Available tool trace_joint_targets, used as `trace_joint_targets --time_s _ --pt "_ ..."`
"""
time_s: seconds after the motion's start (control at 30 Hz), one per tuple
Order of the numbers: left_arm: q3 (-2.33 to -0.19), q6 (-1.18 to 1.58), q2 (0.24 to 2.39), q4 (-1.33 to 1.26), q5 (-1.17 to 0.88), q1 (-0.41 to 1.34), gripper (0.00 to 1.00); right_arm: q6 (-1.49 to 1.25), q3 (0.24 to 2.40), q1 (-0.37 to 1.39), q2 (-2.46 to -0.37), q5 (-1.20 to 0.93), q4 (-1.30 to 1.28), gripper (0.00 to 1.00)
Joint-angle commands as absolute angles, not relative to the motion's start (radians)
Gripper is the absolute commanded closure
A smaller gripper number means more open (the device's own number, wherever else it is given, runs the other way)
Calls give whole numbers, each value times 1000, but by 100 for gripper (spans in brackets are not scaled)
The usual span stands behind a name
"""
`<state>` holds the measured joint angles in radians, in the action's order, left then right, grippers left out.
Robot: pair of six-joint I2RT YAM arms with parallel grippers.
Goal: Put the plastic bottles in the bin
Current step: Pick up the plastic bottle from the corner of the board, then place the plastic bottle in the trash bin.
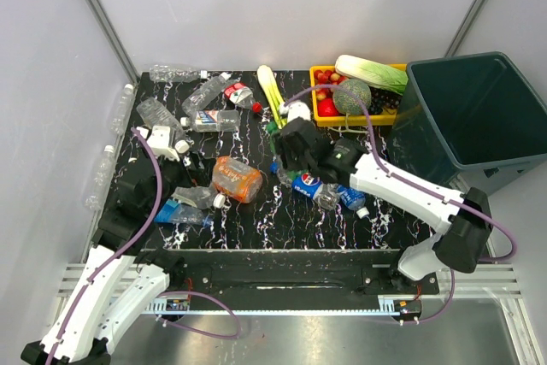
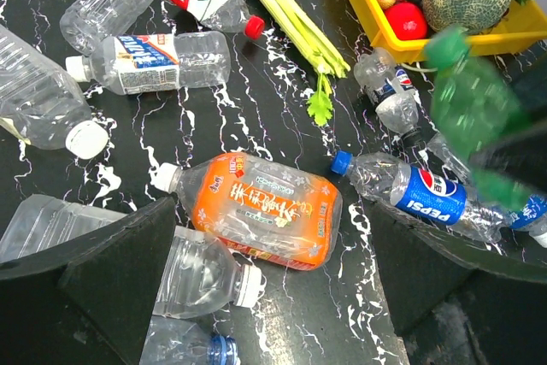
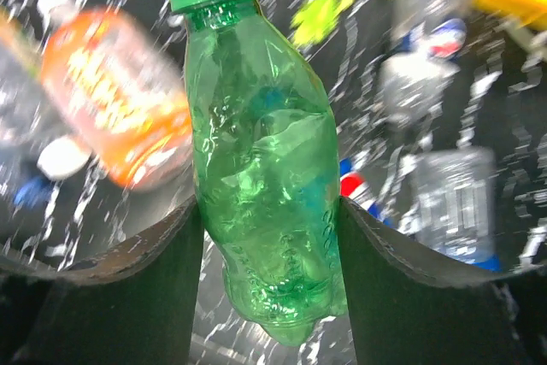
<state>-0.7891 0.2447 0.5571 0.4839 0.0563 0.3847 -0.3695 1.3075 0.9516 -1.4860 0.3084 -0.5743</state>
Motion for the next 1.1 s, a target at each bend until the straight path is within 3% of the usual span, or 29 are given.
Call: trace_joint_targets --time_s 0.0,0.23,0.53,1.07 --pt "-787 250 566 462 81 385 1 -264 1431 865 -1447 580 -578 55" --pt "-787 250 568 463 84 385 1 -66 1561 738 -1373 831 -525 56" --pt "-787 250 571 463 83 384 1 313 1597 592 -1310 1071 -226 57" --pt "-787 250 587 463 68 387 1 315 1463 357 -1236 1151 -224 51"
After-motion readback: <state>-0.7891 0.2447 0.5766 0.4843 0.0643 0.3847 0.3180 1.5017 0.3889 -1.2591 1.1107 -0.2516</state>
